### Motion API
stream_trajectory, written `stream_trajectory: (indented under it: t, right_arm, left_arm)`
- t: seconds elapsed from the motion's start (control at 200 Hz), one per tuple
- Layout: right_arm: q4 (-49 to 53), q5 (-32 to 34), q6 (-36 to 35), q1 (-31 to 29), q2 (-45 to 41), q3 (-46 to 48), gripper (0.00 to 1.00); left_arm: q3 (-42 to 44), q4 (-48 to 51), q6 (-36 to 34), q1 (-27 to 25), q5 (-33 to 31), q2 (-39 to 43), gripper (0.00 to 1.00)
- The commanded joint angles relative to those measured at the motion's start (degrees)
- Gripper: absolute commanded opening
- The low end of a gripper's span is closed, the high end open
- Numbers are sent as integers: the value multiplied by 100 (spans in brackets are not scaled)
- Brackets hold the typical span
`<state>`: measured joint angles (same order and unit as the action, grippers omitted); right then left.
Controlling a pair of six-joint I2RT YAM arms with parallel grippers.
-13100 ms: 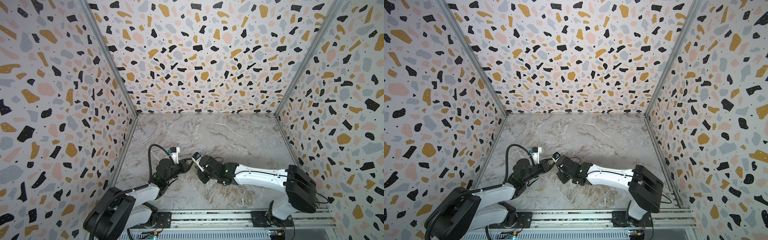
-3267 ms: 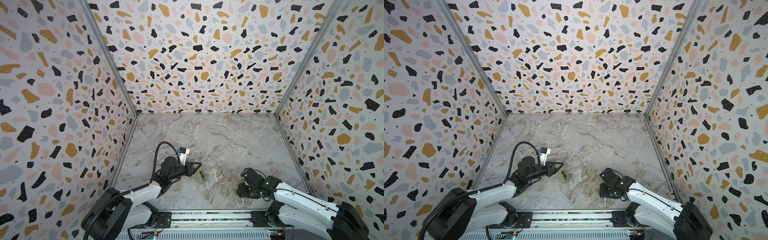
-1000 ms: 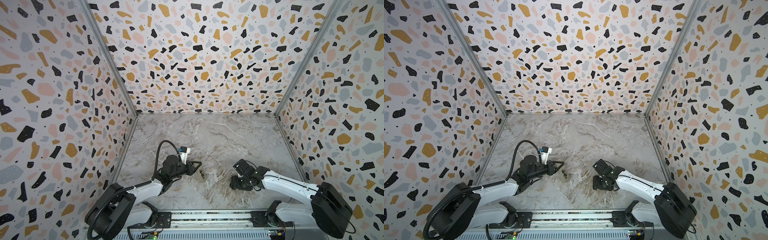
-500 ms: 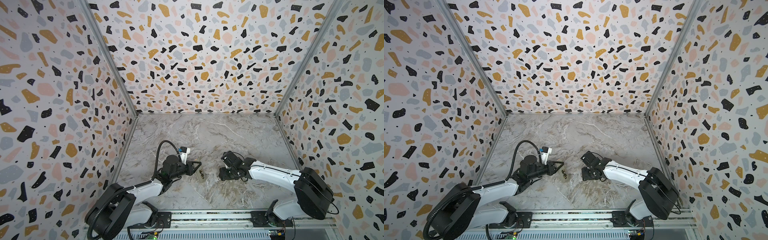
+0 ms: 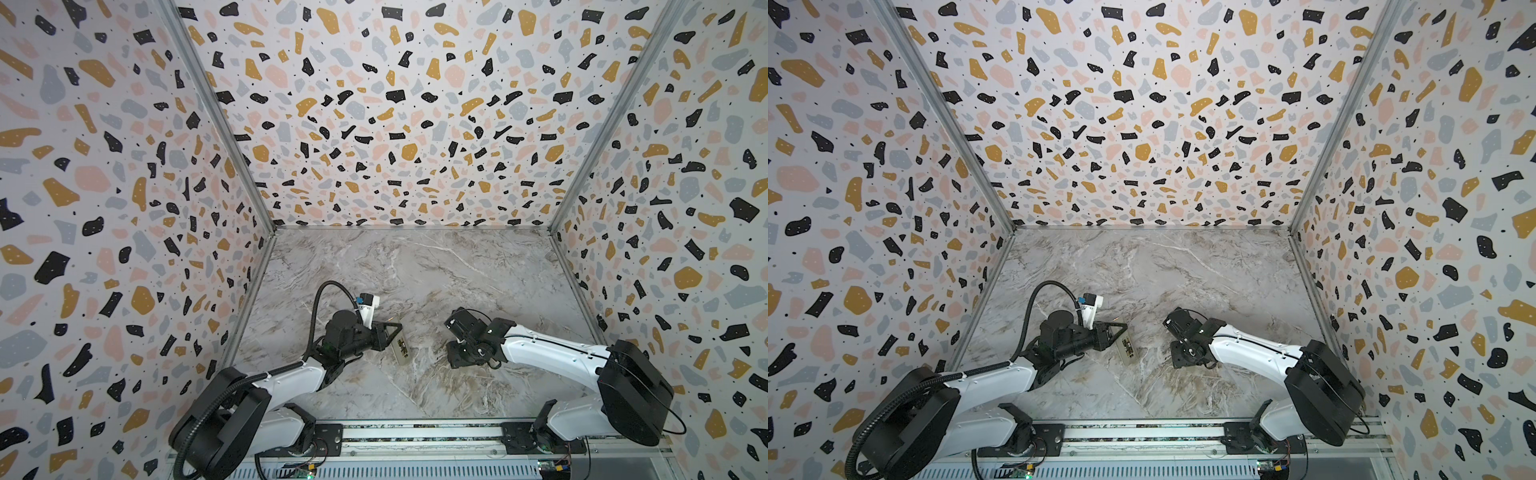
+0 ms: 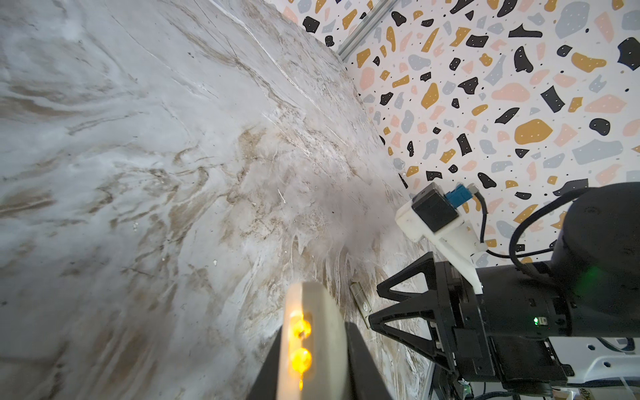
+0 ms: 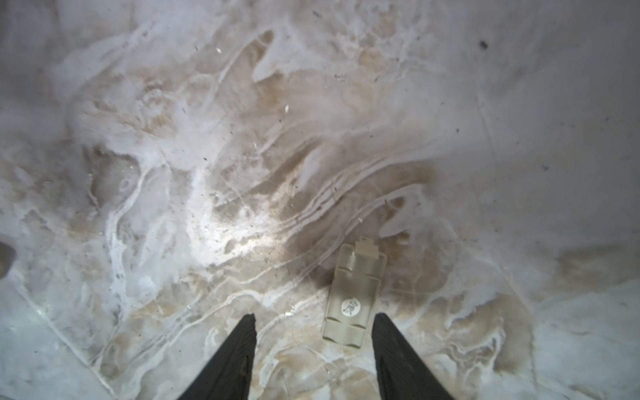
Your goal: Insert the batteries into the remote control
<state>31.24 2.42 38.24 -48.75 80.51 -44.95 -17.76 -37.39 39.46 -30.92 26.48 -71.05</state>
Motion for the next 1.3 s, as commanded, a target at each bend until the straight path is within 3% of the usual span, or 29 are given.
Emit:
stream_trajectory:
  t: [0.0,1.296]
  right_arm:
    - [81,61,-62,-12,-15,55,55]
    - [-179,312,-251,23,336,306,42]
  left_arm:
    - [-96,-186,-132,-20,1,117,0]
    - [-122,-189,-145,-20,-5,95,0]
